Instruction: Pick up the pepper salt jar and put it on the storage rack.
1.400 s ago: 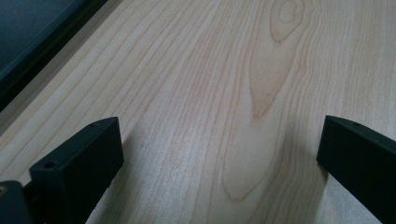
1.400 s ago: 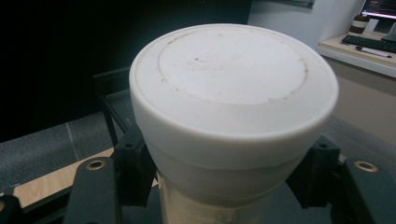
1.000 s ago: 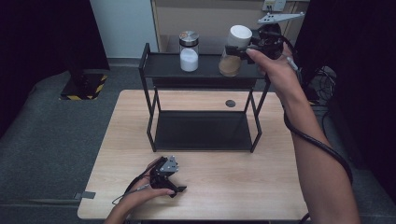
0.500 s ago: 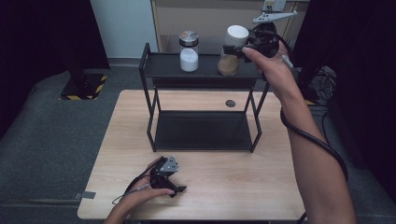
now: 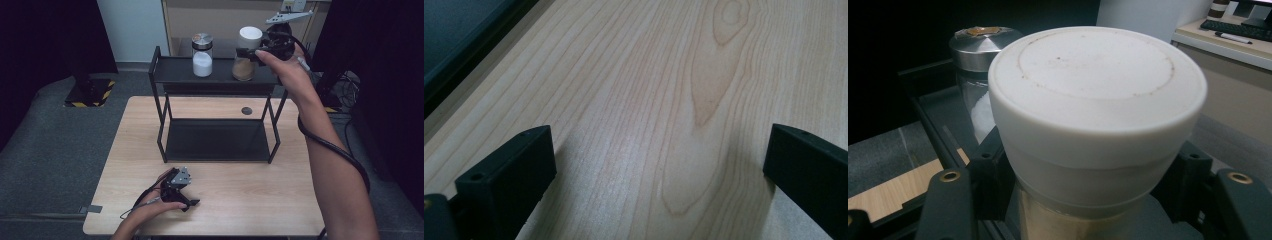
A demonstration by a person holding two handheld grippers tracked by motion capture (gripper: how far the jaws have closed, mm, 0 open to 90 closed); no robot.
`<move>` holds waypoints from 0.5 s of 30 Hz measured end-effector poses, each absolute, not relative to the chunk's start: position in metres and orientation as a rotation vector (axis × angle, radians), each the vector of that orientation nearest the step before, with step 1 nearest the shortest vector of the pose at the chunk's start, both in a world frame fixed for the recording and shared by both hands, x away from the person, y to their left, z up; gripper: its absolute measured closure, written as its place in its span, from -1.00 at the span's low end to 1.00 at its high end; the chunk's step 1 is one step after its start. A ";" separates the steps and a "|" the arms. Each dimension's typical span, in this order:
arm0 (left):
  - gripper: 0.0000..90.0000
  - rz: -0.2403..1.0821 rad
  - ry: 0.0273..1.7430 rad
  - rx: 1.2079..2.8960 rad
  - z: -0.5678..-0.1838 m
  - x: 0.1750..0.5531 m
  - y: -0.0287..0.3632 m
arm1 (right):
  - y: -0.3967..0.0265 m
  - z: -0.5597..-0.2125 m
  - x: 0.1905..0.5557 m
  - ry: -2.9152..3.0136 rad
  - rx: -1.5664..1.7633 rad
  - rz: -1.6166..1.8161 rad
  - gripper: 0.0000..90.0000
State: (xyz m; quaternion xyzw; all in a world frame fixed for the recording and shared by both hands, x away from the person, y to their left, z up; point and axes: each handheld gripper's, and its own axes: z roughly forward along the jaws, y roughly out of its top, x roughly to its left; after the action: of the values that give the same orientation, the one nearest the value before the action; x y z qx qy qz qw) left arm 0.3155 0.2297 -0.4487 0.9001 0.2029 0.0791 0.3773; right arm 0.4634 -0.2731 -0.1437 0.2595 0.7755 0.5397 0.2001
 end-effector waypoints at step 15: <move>-1.00 0.203 0.519 2.301 -0.449 0.316 0.230 | -0.272 -0.149 0.465 2.144 0.771 1.533 -0.20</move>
State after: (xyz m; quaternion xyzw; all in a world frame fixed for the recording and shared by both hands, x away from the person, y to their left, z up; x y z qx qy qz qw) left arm 0.3155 0.2297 -0.4487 0.9001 0.2029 0.0792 0.3773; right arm 0.4651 -0.2718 -0.1486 0.2754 0.7654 0.5473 0.1967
